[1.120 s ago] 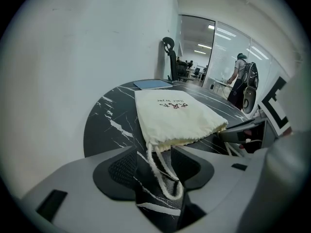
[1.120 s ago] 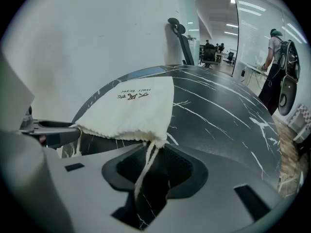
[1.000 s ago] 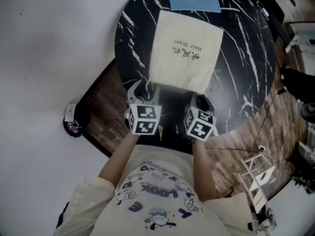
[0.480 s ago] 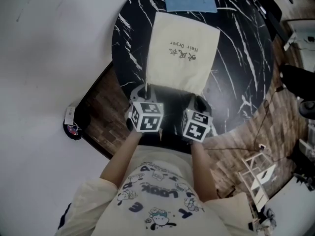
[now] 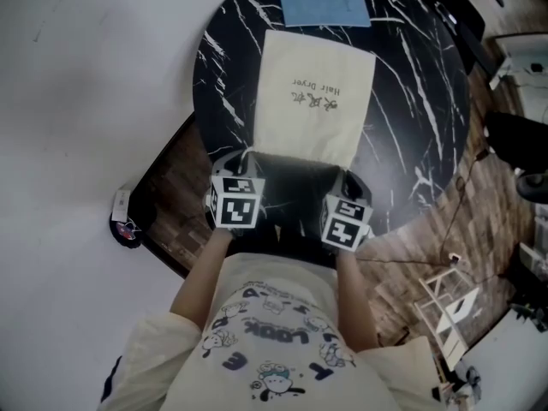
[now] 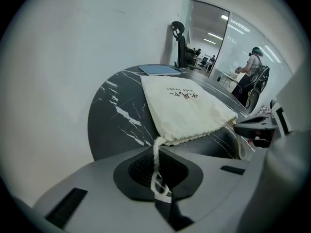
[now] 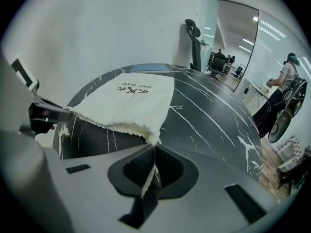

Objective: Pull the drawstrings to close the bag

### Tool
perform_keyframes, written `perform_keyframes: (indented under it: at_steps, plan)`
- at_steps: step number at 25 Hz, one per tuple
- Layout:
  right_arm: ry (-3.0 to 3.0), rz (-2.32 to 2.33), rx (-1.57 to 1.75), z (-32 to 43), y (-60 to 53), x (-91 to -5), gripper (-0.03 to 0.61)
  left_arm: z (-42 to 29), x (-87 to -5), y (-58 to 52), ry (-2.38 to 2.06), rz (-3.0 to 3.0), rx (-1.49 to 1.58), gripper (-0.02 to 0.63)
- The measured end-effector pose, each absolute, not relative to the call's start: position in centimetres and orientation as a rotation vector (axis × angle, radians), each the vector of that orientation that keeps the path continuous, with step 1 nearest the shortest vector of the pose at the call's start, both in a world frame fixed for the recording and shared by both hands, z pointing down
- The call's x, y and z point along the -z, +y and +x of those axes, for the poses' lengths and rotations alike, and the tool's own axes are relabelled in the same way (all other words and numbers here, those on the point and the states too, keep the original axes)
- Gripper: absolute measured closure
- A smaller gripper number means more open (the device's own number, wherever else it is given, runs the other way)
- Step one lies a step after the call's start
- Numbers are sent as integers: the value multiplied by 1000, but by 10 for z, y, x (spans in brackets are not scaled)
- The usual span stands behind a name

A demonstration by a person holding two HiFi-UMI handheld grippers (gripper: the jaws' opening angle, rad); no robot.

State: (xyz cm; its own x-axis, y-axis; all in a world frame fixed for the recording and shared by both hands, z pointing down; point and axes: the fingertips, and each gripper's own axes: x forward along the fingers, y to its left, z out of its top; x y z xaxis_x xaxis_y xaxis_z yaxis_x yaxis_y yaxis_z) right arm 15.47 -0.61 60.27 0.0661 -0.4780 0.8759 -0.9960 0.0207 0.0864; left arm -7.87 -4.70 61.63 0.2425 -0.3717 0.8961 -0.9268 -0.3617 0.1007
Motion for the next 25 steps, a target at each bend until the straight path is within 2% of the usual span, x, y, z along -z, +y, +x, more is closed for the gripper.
perform_keyframes:
  at_steps: [10,25]
  plan:
    - [-1474,1572,-811,183,2,-596,555,-105,-614,-44,-1260,1683,-918,574]
    - [-1395,1777,-872,235,0,-583,555,-135,-601,-50,-1376,1605,-843,574]
